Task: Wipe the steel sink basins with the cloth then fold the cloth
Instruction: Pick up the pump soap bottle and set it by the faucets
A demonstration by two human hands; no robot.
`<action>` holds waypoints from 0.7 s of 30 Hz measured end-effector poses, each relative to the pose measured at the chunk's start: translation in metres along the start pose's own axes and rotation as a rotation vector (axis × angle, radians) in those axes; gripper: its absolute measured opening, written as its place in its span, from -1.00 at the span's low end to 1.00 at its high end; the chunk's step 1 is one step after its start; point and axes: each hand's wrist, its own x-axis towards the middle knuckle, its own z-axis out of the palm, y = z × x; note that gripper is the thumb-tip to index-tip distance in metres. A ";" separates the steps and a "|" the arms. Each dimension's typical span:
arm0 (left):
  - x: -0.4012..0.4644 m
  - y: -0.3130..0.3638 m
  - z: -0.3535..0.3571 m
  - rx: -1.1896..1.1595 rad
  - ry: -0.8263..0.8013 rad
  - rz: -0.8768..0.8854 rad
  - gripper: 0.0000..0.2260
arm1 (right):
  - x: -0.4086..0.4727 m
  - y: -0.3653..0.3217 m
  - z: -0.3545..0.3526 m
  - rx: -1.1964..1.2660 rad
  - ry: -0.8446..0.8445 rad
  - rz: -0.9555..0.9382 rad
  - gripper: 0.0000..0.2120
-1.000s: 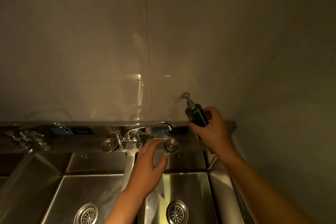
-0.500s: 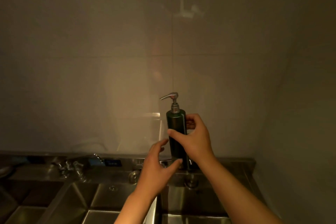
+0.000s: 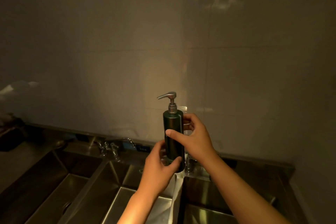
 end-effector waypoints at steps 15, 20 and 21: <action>-0.063 -0.044 -0.212 -0.035 0.043 -0.082 -0.51 | -0.025 -0.089 0.176 0.014 -0.411 -0.083 -0.64; -0.100 -0.077 -0.310 0.035 0.072 -0.133 -0.52 | -0.051 -0.119 0.272 0.051 -0.491 -0.124 -0.63; -0.109 -0.083 -0.329 0.047 0.085 -0.143 -0.52 | -0.057 -0.125 0.292 0.056 -0.511 -0.135 -0.62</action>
